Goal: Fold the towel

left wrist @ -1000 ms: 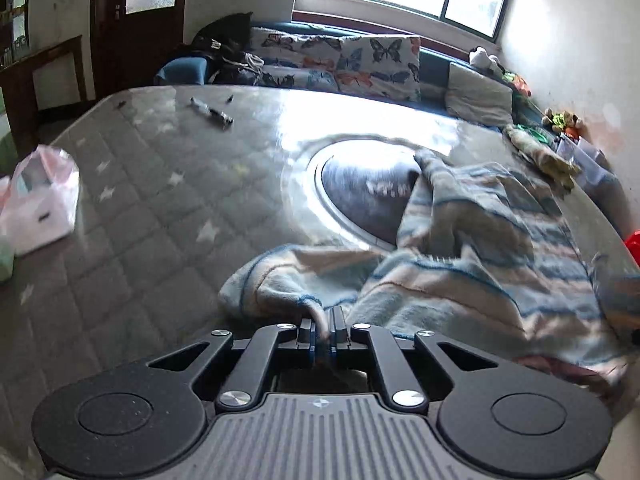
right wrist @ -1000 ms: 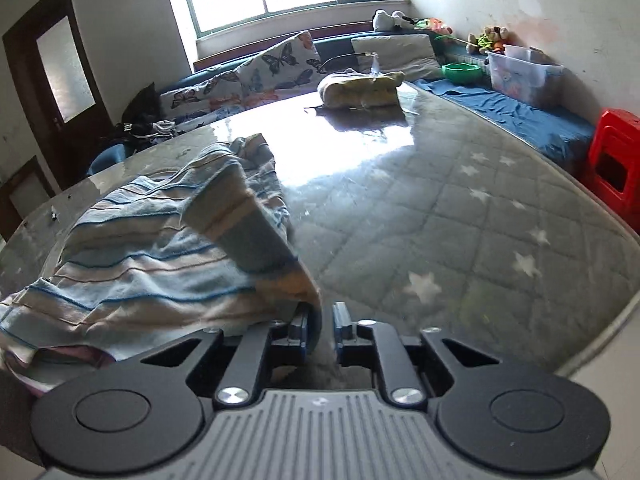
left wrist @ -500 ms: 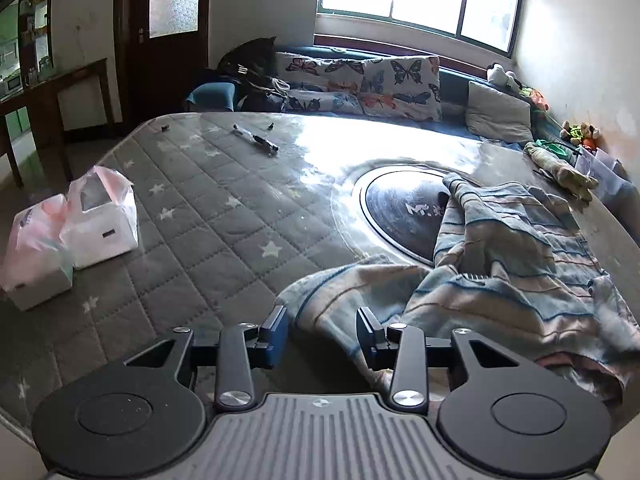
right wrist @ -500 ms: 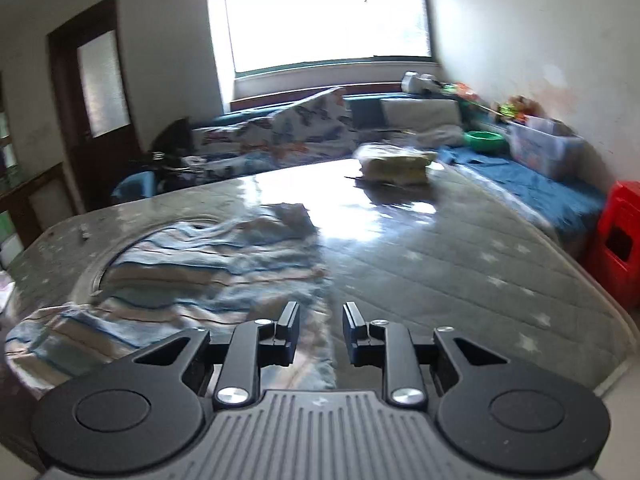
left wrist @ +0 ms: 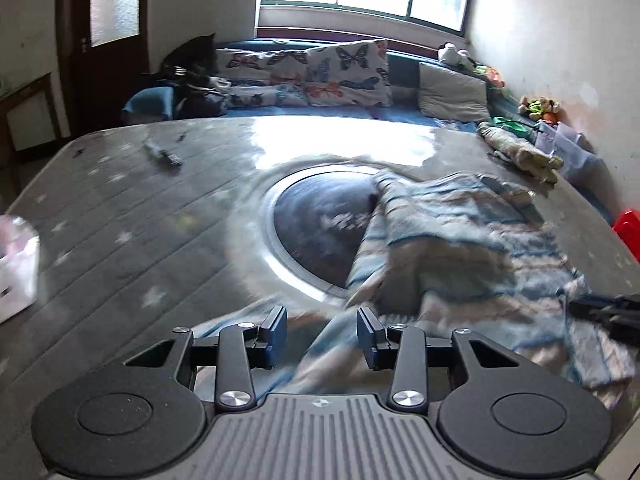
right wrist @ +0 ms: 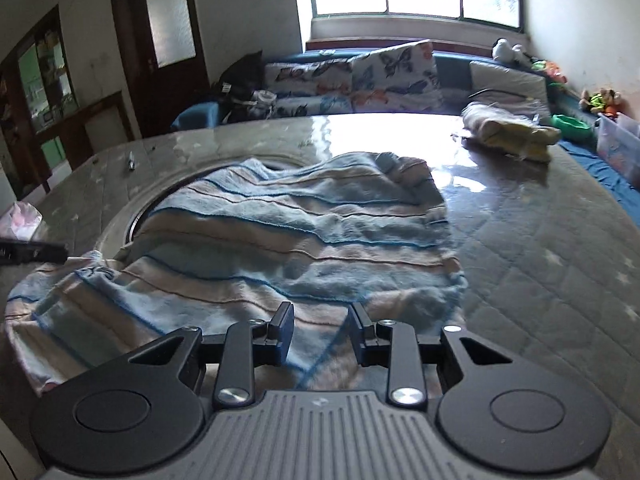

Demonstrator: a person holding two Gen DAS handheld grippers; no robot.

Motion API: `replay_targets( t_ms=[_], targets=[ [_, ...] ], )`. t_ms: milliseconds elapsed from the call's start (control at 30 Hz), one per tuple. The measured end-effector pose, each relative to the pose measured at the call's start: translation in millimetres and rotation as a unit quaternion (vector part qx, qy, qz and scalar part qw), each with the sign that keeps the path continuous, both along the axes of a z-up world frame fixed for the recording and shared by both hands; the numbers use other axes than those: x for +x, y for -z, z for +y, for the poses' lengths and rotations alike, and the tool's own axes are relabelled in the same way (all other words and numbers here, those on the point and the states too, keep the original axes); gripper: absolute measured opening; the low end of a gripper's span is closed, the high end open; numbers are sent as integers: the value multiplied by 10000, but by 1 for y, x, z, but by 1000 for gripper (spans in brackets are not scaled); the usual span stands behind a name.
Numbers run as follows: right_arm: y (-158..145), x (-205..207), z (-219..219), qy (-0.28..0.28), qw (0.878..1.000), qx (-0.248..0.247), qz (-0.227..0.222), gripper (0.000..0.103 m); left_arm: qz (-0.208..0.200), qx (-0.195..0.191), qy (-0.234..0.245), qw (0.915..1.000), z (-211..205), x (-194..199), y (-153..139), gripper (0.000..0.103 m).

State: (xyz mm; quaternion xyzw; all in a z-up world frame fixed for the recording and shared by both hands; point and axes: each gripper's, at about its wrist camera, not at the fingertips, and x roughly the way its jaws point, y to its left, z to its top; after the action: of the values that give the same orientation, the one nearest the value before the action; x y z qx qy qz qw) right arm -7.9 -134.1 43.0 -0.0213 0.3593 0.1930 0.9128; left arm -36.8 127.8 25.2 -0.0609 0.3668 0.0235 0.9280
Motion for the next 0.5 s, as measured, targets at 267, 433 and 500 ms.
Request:
replay_targets(
  t_ms=[267, 433, 500],
  targets=[
    [15, 41, 7, 9, 9998, -63, 211, 30, 136, -419, 141, 9989, -20, 86, 13, 42],
    [10, 51, 6, -16, 9998, -102, 161, 34, 122, -617, 210, 9978, -29, 124, 24, 34],
    [6, 57, 4, 17, 9999, -111, 119, 35, 141, -748, 347, 9965, -34, 132, 29, 25]
  ],
)
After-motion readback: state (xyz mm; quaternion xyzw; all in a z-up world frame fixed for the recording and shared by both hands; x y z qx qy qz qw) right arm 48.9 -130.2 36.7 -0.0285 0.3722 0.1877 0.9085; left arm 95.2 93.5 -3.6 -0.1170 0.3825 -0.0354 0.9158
